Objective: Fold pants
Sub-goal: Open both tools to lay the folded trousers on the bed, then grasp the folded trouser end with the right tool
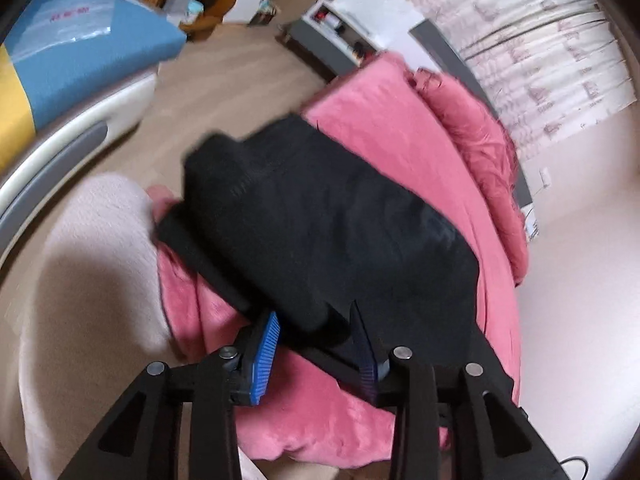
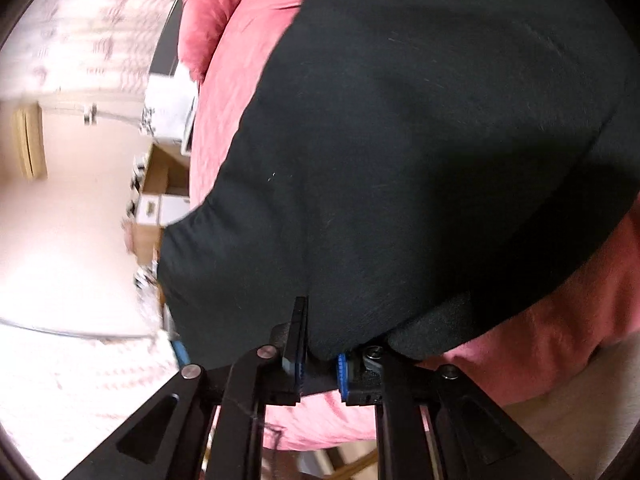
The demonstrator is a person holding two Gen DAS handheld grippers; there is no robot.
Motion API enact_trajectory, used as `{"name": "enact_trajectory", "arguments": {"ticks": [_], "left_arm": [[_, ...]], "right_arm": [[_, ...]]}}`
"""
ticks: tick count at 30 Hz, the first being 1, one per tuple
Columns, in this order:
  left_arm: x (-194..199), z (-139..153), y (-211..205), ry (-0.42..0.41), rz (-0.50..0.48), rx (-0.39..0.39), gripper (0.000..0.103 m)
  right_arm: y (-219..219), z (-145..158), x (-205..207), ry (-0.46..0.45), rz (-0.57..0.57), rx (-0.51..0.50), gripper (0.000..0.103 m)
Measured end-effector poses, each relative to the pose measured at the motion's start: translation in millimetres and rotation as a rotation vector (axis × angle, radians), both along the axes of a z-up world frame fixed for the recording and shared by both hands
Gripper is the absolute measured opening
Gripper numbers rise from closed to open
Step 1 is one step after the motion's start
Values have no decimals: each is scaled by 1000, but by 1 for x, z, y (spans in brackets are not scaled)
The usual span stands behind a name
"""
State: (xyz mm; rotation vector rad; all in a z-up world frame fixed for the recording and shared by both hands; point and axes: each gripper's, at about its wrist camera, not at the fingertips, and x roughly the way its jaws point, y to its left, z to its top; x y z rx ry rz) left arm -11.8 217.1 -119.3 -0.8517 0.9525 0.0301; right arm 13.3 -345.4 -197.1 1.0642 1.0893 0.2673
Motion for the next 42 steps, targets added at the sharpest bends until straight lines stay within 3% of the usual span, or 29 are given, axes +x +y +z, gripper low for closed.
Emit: {"name": "enact_trajectory", "arguments": {"ticks": [4, 8, 10, 11, 14, 15, 20, 22, 26, 28, 29, 30, 31, 33, 37, 42], "left_arm": [[-13, 23, -18, -89, -8, 69, 34], [-5, 40, -53, -160, -133, 153, 34], [2, 45, -64, -179, -175, 157, 34], [8, 46, -72, -188, -195, 146, 34], [31, 44, -97, -198, -284, 142, 34], [39, 40, -105, -195, -307, 164, 34], [66, 17, -128, -102, -376, 209, 34], [73, 2, -129, -34, -364, 225, 34], [68, -8, -125, -7, -349, 209, 34], [67, -7, -127, -4, -349, 223, 34], [67, -7, -129, -1, -349, 232, 34], [67, -6, -130, 1, -349, 240, 34], [67, -7, -130, 3, -347, 243, 34], [66, -7, -130, 7, -344, 238, 34], [68, -8, -128, 15, -328, 205, 34], [67, -11, -130, 10, -338, 234, 34]], "right_arm": [[5, 28, -10, -62, 37, -91, 7], [3, 14, -9, 12, 48, -88, 7], [-1, 16, -5, 2, 38, -68, 11], [-6, 20, -4, -10, 18, -70, 15], [-36, 29, -5, -65, -92, -31, 53], [-48, 31, -6, -80, -134, -21, 54], [-129, 40, -14, -119, -347, -41, 53], [-165, 43, -20, -134, -435, -59, 53], [-224, 45, -28, -157, -571, -91, 53], [-252, 41, -27, -159, -613, -94, 46], [-265, 39, -26, -147, -633, -101, 34], [-270, 37, -24, -138, -643, -102, 17], [-279, 36, -22, -122, -646, -103, 9], [-285, 48, -23, -116, -647, -119, 8], [-276, 88, -48, -228, -622, -236, 7], [-283, 53, -41, -75, -582, -258, 8]]}}
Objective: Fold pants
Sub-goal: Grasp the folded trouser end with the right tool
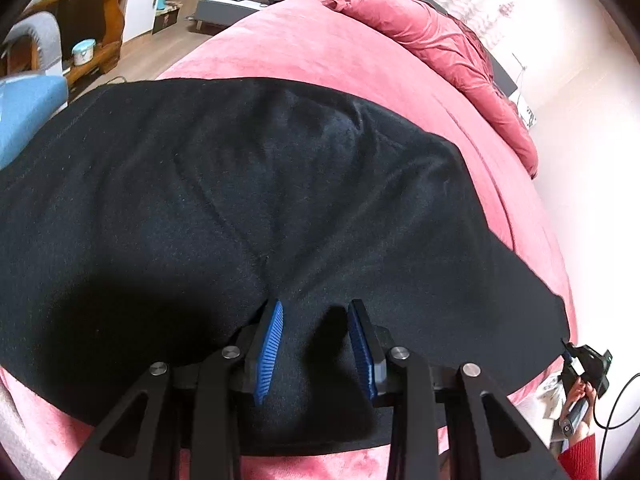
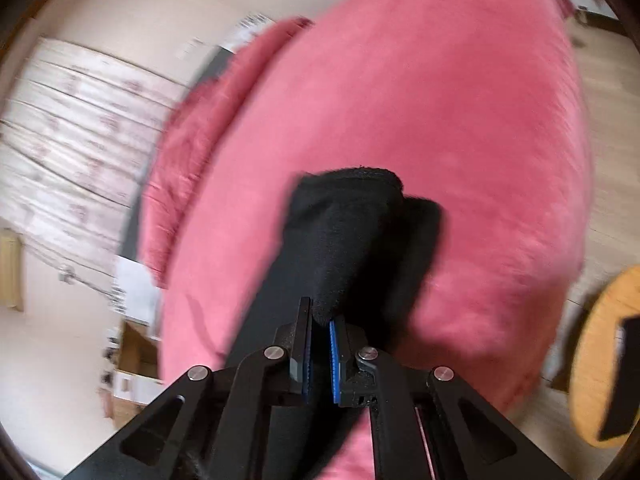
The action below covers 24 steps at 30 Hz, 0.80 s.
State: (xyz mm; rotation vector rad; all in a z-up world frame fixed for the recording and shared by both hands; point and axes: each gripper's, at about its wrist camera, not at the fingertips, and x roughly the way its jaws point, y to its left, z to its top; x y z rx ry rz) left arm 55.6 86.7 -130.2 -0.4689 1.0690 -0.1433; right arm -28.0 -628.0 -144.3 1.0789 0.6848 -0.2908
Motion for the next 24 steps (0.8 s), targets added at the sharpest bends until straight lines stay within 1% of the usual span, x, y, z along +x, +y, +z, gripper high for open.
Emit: {"name": "enact_trajectory", "arguments": {"ticks": [2, 4, 6, 7, 8, 9, 10, 12, 14, 15, 17, 18, 19, 20, 21, 22, 24], "left_arm": [[-1, 1, -2, 4, -7, 10, 34], [-3, 2, -5, 6, -3, 2, 34], [-8, 3, -4, -1, -2, 1, 34], [-10, 4, -8, -7, -5, 6, 34], [-12, 6, -8, -15, -9, 8, 34], [-16, 9, -10, -32, -17, 6, 34], [-18, 10, -12, -44, -28, 3, 35], [-20, 10, -16, -49, -47, 2, 35], [-16, 8, -18, -46, -50, -2, 35], [-14, 7, -20, -45, -46, 0, 35], [-10, 6, -22, -44, -38, 2, 35], [-8, 6, -24, -43, -35, 6, 35], [-6, 6, -27, -42, -30, 20, 35], [-4, 5, -29, -41, -28, 26, 35], [-3, 7, -31, -41, -27, 30, 35], [-2, 9, -33, -45, -31, 32, 35], [1, 11, -38, -52, -37, 40, 35]], "right_arm": [[-3, -7, 1, 34, 14, -5, 8], [4, -4, 6, 7, 0, -22, 12], [8, 4, 1, -16, -46, -78, 26], [8, 6, -8, -36, -91, -100, 32], [6, 7, -17, -53, -129, -111, 50], [1, 7, -24, -60, -149, -118, 62], [-3, 4, -26, -54, -161, -129, 63], [-9, 2, -23, -60, -133, -125, 63], [-15, -1, -10, -64, -80, -116, 63], [-20, -7, 1, -54, -63, -94, 63], [-17, -19, 13, -54, -81, -64, 64], [-17, -19, 17, -62, -95, -63, 57], [-17, -18, 23, -59, -94, -63, 43], [-16, -16, 33, -51, -66, -46, 16], [-14, -12, 41, -36, -48, -46, 16], [-11, -2, 41, -39, -46, -78, 15], [-7, 23, 36, -92, -36, -127, 15]]}}
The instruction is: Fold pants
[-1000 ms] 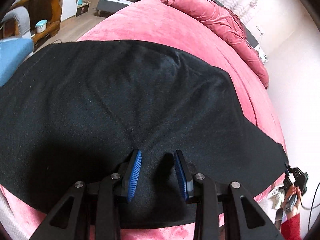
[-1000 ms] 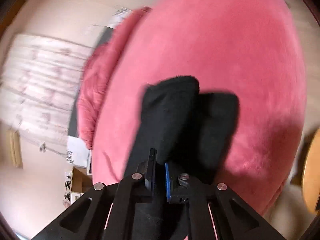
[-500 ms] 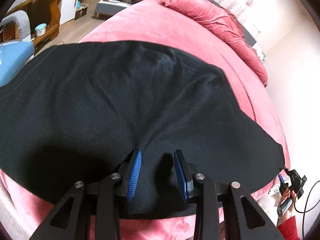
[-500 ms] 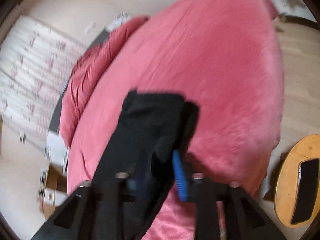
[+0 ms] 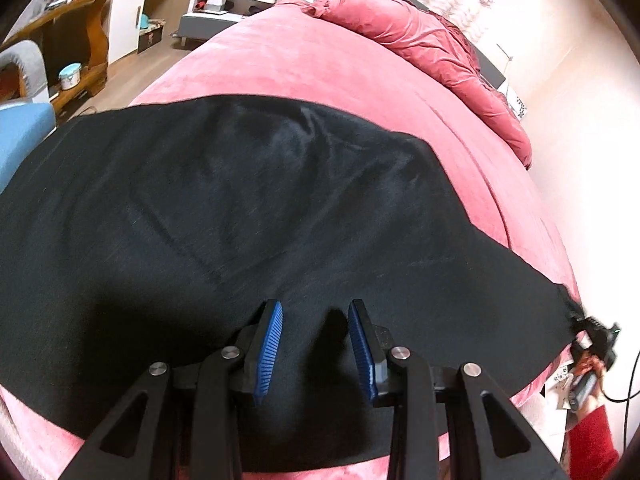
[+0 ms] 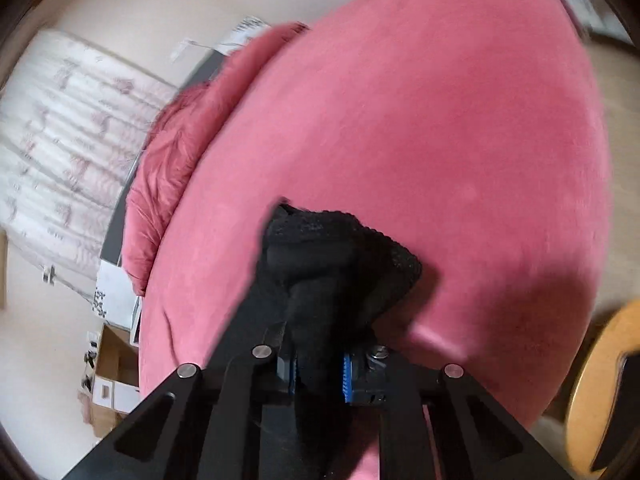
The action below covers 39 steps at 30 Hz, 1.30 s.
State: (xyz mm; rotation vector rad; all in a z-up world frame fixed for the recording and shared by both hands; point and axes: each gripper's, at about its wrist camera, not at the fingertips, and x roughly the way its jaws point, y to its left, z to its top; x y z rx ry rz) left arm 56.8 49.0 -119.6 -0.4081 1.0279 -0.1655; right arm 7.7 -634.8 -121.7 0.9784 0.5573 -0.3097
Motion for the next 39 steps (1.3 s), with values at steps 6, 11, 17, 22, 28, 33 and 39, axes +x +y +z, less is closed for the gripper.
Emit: {"name": "enact_trajectory", "arguments": {"ticks": [6, 11, 17, 22, 28, 33, 39], "left_arm": [[0, -6, -10, 0, -7, 36, 36], [-8, 2, -3, 13, -26, 25, 36], [11, 30, 31, -67, 18, -101, 36], [57, 38, 42, -97, -17, -69, 36], [64, 7, 85, 15, 91, 107, 35], [19, -6, 122, -30, 158, 65, 25], [13, -8, 121, -44, 162, 54, 25]], "right_arm": [[-2, 0, -22, 84, -37, -65, 15], [-5, -32, -30, 200, -111, 38, 34], [47, 54, -45, 96, -214, -251, 45], [156, 101, 59, -6, 427, -306, 46], [323, 88, 193, 38, 1028, -135, 46], [419, 39, 256, 199, 1256, -55, 46], [481, -14, 273, 349, 1382, 81, 40]]}}
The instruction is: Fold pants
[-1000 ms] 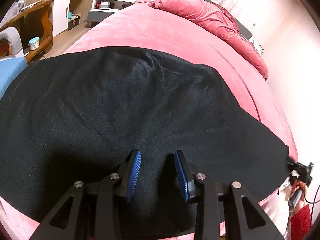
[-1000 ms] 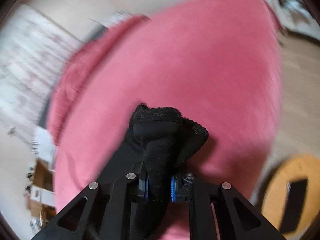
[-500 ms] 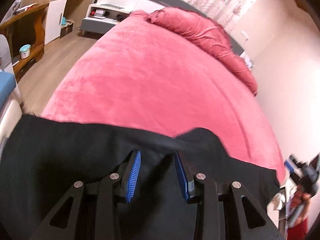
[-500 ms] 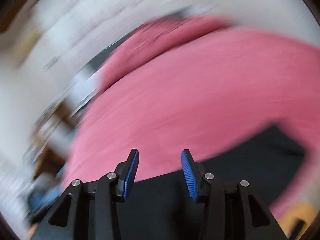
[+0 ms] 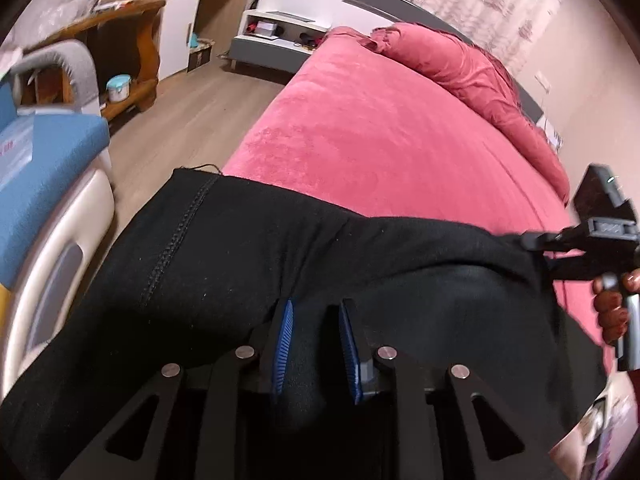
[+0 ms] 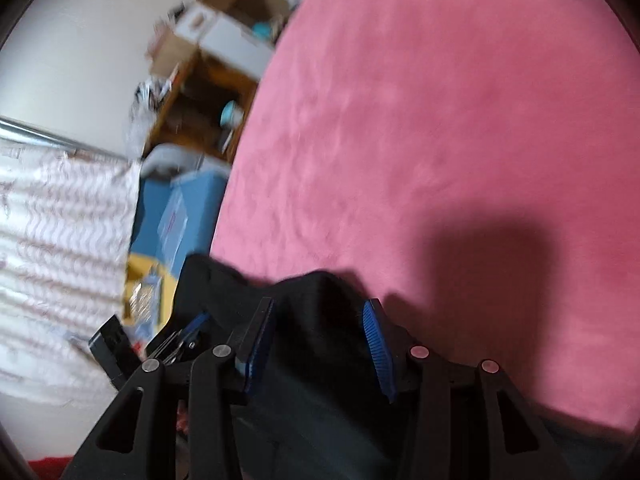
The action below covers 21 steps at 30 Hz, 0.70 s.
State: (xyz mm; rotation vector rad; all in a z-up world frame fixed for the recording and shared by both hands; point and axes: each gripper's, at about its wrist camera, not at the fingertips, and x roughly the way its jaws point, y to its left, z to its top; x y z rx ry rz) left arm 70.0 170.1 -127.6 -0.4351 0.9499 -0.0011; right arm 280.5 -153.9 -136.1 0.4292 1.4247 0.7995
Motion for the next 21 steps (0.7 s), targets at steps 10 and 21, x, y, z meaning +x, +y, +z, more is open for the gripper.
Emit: {"name": "enact_trajectory", "arguments": {"ticks": [10, 21], "left_arm": [[-16, 2, 7, -18, 110, 4, 24], [-10, 25, 15, 23, 103, -73, 29]], "right_arm": [[-2, 8, -25, -217, -293, 66, 7], [-46, 16, -44, -380, -465, -47, 5]]}}
